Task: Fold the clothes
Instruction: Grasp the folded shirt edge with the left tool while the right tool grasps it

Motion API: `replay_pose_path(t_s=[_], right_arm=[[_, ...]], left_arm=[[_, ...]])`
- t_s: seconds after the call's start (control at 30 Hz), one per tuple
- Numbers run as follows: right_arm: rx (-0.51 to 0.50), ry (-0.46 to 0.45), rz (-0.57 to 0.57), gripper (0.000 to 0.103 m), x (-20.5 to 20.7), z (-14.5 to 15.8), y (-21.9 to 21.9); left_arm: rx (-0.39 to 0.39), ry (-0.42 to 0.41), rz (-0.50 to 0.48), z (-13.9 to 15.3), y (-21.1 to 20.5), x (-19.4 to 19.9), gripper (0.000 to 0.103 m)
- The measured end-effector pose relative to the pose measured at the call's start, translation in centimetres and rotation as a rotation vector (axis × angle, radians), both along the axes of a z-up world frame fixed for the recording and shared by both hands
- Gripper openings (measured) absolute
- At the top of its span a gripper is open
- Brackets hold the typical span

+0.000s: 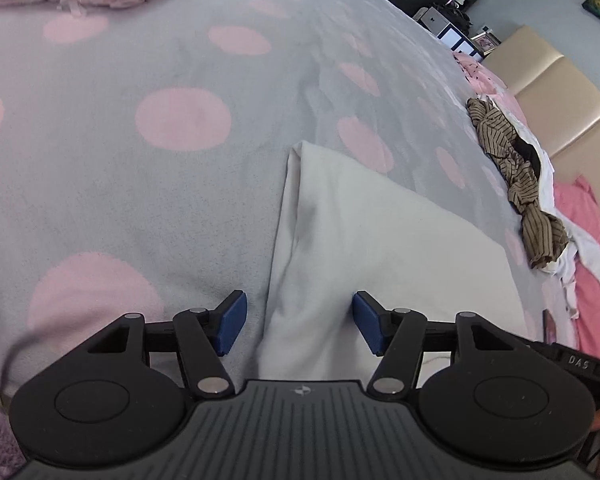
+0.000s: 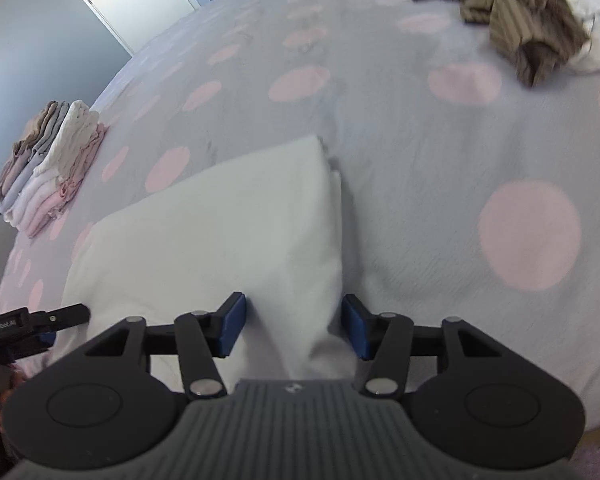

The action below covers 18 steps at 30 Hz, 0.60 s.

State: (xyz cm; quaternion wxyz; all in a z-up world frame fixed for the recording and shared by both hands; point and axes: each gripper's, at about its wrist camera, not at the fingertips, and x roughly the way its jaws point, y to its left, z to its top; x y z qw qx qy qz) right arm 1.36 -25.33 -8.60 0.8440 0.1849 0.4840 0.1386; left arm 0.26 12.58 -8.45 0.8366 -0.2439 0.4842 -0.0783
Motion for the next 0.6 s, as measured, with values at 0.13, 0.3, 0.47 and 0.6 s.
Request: replay_pose_path(t_s=[0.13,0.3,0.47,0.6], right_arm=[[0.050,0.024,-0.002,0.070,0.6,-0.9,0.0],[0.080,0.031,0.001,0.070,1.1,-1.3,0.2],[0.103,0.018,0.031,0.079,1.5,-1.3,0.6],[0.108,0.003,0.063,0.082,1.5,-1.4,0.8]], left_arm=[[-0.075,0.022,0.018,-1.0,0.6,0.4,0.072],[-0.091,0.004,-0.012,-1.4,0.0,0.6,0.091],[-0.019,-0.036,-0.087,-1.1,-1.7,0.4,0.103],[-0.041,-0.043,-0.082,-1.1,-1.4,0.1,0.103]])
